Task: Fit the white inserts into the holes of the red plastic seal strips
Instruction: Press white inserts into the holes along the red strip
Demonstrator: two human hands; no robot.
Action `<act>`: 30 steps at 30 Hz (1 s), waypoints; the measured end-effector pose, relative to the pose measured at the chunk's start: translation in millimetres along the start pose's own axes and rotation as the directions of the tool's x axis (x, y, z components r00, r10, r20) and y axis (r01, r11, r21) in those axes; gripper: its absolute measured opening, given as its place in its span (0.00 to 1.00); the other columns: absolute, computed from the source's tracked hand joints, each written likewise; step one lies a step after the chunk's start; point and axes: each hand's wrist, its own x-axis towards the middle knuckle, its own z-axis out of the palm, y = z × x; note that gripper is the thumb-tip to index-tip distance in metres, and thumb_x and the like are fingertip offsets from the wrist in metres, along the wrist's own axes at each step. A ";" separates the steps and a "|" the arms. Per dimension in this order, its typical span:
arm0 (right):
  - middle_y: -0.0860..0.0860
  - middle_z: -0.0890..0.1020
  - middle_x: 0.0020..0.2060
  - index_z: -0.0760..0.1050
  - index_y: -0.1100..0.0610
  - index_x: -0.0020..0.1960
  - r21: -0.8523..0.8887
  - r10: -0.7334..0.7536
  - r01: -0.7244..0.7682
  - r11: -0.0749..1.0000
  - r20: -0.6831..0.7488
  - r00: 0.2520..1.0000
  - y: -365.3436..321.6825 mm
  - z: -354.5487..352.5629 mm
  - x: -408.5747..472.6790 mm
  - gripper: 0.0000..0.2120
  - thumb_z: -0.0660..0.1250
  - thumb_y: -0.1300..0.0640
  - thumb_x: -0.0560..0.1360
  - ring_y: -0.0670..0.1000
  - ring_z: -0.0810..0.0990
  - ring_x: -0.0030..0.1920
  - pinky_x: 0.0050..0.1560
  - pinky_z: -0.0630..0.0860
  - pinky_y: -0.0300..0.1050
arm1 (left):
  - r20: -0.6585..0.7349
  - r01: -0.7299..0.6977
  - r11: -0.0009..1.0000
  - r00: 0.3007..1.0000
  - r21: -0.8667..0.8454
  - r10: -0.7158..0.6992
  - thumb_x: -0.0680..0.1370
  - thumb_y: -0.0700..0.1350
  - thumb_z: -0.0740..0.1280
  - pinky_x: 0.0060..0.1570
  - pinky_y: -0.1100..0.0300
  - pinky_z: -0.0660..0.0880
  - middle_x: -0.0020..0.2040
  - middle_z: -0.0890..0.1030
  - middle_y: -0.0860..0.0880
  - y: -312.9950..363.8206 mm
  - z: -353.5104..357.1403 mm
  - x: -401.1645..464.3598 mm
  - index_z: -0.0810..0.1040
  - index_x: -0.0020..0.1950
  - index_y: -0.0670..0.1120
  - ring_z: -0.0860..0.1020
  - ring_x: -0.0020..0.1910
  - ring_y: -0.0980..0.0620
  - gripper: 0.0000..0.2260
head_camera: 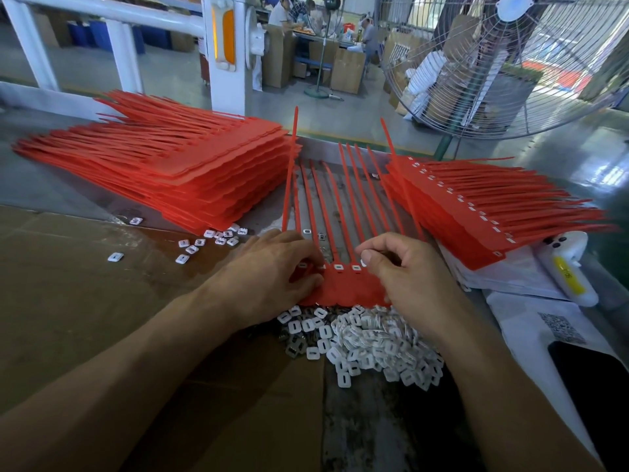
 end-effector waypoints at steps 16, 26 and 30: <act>0.43 0.85 0.42 0.84 0.45 0.56 0.093 0.031 -0.027 0.995 -0.041 0.999 -1.4 1.0 -0.8 0.08 0.71 0.56 0.80 0.42 0.86 0.36 0.35 0.74 0.26 | -0.003 -0.012 1.000 1.000 -0.007 0.012 0.80 0.60 0.64 0.66 0.51 0.70 0.60 0.74 0.61 -0.2 0.1 0.8 0.76 0.64 0.61 0.70 0.62 0.59 0.14; 0.46 0.85 0.35 0.84 0.49 0.47 0.201 0.028 0.007 0.980 -0.174 0.984 2.1 -0.3 4.1 0.07 0.70 0.56 0.81 0.43 0.80 0.31 0.33 0.80 0.40 | -0.004 -0.011 1.000 1.000 -0.023 0.011 0.79 0.59 0.65 0.65 0.51 0.71 0.59 0.75 0.62 -0.5 0.0 0.9 0.77 0.62 0.62 0.70 0.61 0.59 0.12; 0.47 0.85 0.34 0.84 0.50 0.46 0.229 0.051 0.006 0.973 -0.244 0.969 4.4 -2.6 5.2 0.05 0.71 0.56 0.80 0.41 0.79 0.30 0.31 0.77 0.37 | -0.005 -0.007 1.000 1.000 -0.021 0.007 0.79 0.59 0.65 0.66 0.50 0.71 0.59 0.74 0.62 -0.8 0.5 0.4 0.77 0.62 0.62 0.70 0.61 0.59 0.12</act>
